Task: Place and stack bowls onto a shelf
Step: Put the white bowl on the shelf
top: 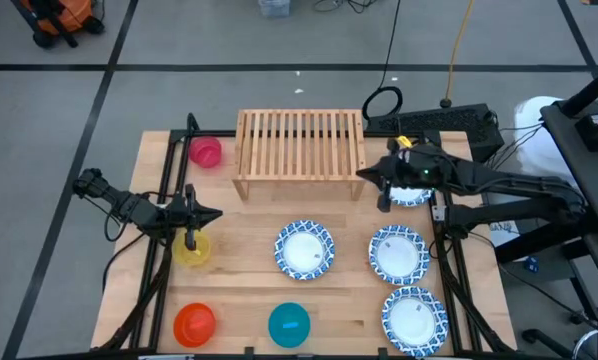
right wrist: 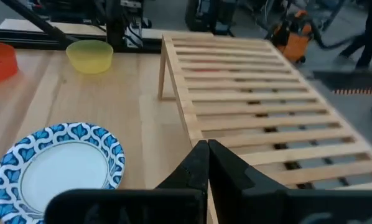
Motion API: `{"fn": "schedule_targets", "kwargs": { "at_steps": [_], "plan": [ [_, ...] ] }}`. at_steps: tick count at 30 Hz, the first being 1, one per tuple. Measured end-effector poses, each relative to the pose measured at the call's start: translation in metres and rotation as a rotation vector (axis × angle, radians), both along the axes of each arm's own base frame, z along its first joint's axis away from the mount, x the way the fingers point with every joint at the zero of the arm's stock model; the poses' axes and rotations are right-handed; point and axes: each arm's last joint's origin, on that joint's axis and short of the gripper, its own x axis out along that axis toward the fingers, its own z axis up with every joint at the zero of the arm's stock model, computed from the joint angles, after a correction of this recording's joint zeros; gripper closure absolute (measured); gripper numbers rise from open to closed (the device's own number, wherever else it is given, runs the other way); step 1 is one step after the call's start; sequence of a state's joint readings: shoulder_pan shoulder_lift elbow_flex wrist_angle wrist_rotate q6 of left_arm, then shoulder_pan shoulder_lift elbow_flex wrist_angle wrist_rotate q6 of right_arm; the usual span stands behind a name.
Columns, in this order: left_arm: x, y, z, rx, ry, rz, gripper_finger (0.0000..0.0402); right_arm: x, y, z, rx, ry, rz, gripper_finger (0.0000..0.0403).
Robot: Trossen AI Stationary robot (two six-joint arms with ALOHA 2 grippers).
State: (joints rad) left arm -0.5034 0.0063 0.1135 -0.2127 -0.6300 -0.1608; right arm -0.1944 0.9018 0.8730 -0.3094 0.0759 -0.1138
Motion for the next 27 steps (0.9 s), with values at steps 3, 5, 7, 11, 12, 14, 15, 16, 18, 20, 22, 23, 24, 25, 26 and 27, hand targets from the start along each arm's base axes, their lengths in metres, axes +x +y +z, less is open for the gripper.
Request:
{"fn": "schedule_targets", "kwargs": {
  "at_steps": [3,5,7,11,12,14,15,16,18,20,22,23,24,25,26,27],
  "plan": [
    [0.000,0.000,0.000,0.000,0.000,0.000,0.0378,0.006,-0.001,-0.006,0.074,0.013,-0.032,0.0376],
    [0.000,0.000,0.000,0.000,0.000,0.000,0.0378,0.011,-0.002,-0.010,0.102,0.027,-0.043,0.0360],
    [0.000,0.000,0.000,0.000,0.000,0.000,0.0378,0.014,-0.002,-0.013,0.112,0.044,-0.044,0.0342],
    [0.000,0.000,0.000,0.018,0.002,-0.002,0.0378,0.021,0.000,-0.019,0.137,0.074,-0.009,0.0314],
    [0.000,0.000,0.000,0.031,0.004,-0.003,0.0378,0.023,0.001,-0.021,0.163,0.079,0.012,0.0309],
    [0.000,0.000,0.000,0.046,0.006,-0.004,0.0378,0.026,0.003,-0.025,0.229,0.090,0.057,0.0304],
    [0.000,0.000,0.000,0.050,0.006,-0.004,0.0378,0.028,0.005,-0.027,0.264,0.096,0.076,0.0304],
    [0.000,0.000,0.000,0.050,0.007,-0.004,0.0378,0.030,0.007,-0.028,0.297,0.103,0.090,0.0304],
    [0.000,0.000,0.000,0.051,0.007,-0.005,0.0378,0.034,0.010,-0.033,0.359,0.119,0.100,0.0305],
    [0.000,0.000,0.000,0.051,0.007,-0.005,0.0378,0.039,0.013,-0.037,0.418,0.140,0.104,0.0307],
    [0.000,0.000,0.000,0.060,0.008,-0.005,0.0378,0.043,0.016,-0.042,0.479,0.161,0.108,0.0308],
    [0.000,0.000,0.000,0.070,0.009,-0.006,0.0378,0.045,0.018,-0.044,0.503,0.172,0.106,0.0308],
    [0.000,0.000,0.000,0.079,0.010,-0.007,0.0378,0.046,0.020,-0.047,0.526,0.183,0.099,0.0308],
    [0.000,0.000,0.000,0.084,0.011,-0.008,0.0378,0.048,0.021,-0.049,0.546,0.193,0.090,0.0308],
    [0.000,0.000,0.000,0.084,0.011,-0.008,0.0378,0.050,0.022,-0.052,0.570,0.205,0.081,0.0308],
    [0.000,0.000,0.000,0.083,0.011,-0.007,0.0378,0.052,0.023,-0.054,0.596,0.214,0.066,0.0308]
  ]
}}
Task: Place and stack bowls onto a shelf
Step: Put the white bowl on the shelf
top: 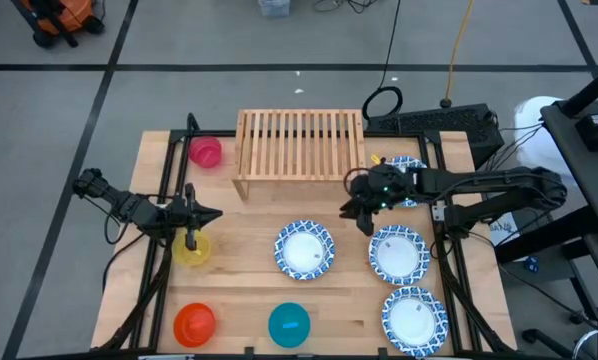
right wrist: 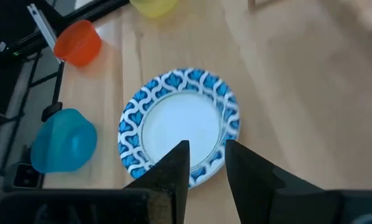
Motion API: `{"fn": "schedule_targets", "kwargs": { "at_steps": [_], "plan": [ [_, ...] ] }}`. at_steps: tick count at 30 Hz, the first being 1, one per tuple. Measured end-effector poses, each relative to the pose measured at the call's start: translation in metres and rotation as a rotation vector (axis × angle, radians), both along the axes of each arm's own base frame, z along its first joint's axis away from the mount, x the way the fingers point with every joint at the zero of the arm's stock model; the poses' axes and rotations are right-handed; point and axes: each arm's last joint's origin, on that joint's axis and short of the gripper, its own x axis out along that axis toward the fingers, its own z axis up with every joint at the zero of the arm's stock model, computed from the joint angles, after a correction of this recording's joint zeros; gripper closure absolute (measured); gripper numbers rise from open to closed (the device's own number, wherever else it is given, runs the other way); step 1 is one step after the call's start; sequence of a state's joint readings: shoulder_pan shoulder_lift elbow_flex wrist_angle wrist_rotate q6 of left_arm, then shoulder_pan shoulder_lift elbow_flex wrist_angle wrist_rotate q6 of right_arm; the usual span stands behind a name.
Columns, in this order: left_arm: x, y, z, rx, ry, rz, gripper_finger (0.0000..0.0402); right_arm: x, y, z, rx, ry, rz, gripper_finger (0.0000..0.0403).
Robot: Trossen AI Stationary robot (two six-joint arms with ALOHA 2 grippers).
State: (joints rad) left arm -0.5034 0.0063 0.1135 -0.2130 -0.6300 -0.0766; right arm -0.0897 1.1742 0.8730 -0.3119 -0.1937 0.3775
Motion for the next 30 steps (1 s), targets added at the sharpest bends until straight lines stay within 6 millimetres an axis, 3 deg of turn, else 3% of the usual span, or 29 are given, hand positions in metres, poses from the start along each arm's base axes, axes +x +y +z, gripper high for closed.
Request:
{"fn": "schedule_targets", "kwargs": {
  "at_steps": [9,14,30],
  "plan": [
    [0.000,0.000,0.000,-0.009,-0.002,0.001,0.0378,0.021,0.003,-0.028,0.323,0.154,-0.164,0.0309],
    [0.000,0.000,0.000,-0.007,-0.001,0.000,0.0378,0.037,0.008,-0.041,0.437,0.157,-0.151,0.0309],
    [0.000,0.000,0.000,-0.006,-0.001,0.001,0.0378,0.056,0.024,-0.082,0.394,0.273,-0.186,0.0309]
  ]
}}
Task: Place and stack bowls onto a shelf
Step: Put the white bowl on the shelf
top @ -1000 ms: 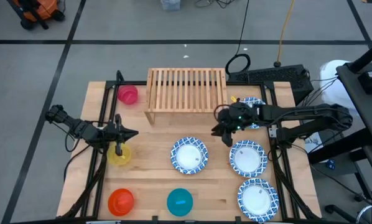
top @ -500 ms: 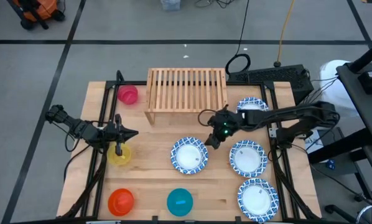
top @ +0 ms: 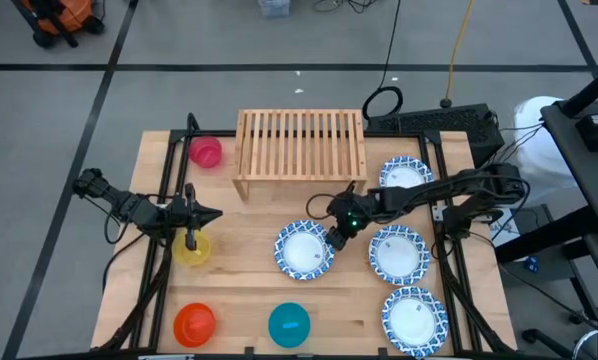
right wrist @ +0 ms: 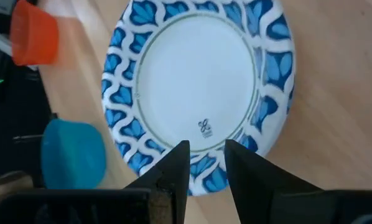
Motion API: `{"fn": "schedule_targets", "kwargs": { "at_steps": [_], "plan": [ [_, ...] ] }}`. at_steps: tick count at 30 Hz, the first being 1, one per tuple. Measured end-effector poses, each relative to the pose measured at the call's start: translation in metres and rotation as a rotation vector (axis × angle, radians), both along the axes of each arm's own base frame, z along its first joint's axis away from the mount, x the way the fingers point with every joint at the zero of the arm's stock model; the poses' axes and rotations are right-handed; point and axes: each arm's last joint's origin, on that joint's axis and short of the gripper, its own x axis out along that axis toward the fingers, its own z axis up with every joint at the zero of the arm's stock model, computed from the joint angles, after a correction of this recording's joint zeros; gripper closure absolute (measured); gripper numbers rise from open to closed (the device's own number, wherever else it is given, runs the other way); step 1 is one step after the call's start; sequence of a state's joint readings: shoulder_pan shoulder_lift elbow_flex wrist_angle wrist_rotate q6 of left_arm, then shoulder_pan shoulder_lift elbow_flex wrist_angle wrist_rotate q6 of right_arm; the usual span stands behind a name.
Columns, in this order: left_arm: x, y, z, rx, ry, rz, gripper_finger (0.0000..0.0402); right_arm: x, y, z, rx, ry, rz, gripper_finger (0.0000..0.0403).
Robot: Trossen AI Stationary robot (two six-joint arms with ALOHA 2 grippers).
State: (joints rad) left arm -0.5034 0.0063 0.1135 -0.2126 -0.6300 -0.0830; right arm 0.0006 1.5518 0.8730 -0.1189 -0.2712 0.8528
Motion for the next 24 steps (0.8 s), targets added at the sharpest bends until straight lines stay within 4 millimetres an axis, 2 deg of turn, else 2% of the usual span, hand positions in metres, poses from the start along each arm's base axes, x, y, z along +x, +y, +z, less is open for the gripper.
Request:
{"fn": "schedule_targets", "kwargs": {
  "at_steps": [6,24],
  "plan": [
    [0.0000,0.0000,0.0000,0.000,0.000,0.000,0.0378,0.0001,-0.0001,-0.0010,-0.071,0.005,-0.049,0.0310],
    [0.0000,0.0000,0.0000,0.001,0.000,0.000,0.0378,-0.0060,-0.0007,-0.0056,-0.058,0.089,-0.064,0.0310]
  ]
}}
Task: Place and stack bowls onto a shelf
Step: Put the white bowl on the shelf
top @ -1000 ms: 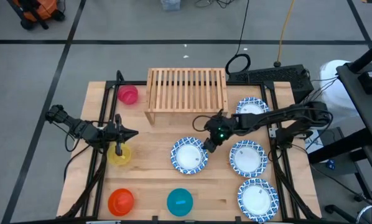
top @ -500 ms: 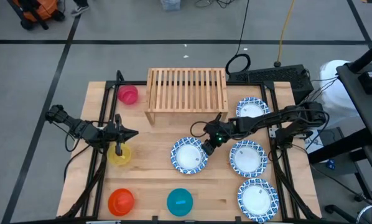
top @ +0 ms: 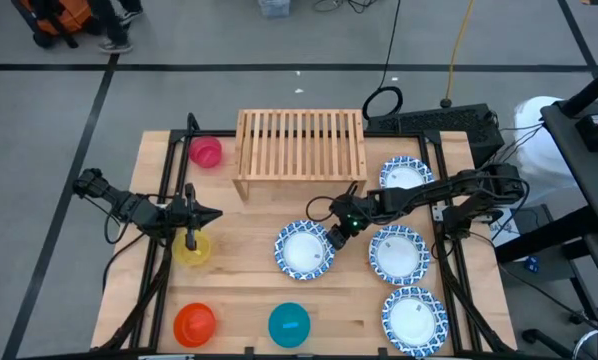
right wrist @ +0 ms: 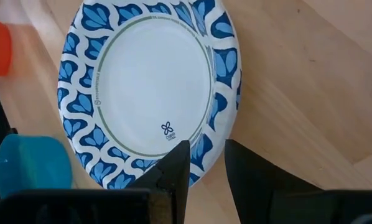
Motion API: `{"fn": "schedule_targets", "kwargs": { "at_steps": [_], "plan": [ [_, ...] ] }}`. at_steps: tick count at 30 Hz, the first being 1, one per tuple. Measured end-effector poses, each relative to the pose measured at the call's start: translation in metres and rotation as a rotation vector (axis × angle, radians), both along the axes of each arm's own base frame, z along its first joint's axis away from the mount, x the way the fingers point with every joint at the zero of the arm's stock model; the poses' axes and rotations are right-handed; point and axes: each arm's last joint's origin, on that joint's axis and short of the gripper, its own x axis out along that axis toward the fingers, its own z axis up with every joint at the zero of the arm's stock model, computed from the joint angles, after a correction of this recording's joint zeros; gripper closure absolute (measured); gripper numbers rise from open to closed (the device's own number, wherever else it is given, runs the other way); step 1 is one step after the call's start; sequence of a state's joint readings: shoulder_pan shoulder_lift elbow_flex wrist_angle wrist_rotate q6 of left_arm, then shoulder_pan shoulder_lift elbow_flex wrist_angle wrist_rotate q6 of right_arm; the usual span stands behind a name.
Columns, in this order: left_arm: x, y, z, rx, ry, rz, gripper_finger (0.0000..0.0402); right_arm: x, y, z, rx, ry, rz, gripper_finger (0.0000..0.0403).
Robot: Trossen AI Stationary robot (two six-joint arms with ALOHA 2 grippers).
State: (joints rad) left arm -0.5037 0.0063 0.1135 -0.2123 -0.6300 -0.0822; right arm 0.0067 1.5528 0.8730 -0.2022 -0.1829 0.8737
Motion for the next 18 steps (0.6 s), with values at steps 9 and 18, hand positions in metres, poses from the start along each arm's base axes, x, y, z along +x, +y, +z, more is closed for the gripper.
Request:
{"fn": "schedule_targets", "kwargs": {
  "at_steps": [9,18],
  "plan": [
    [0.0000,0.0000,0.0000,0.001,0.000,0.000,0.0378,-0.0001,0.0000,0.0000,0.000,0.000,0.004,0.0310],
    [0.0000,0.0000,0.0000,0.001,0.000,0.000,0.0378,-0.0001,-0.0001,0.0000,-0.011,-0.004,0.022,0.0310]
  ]
}}
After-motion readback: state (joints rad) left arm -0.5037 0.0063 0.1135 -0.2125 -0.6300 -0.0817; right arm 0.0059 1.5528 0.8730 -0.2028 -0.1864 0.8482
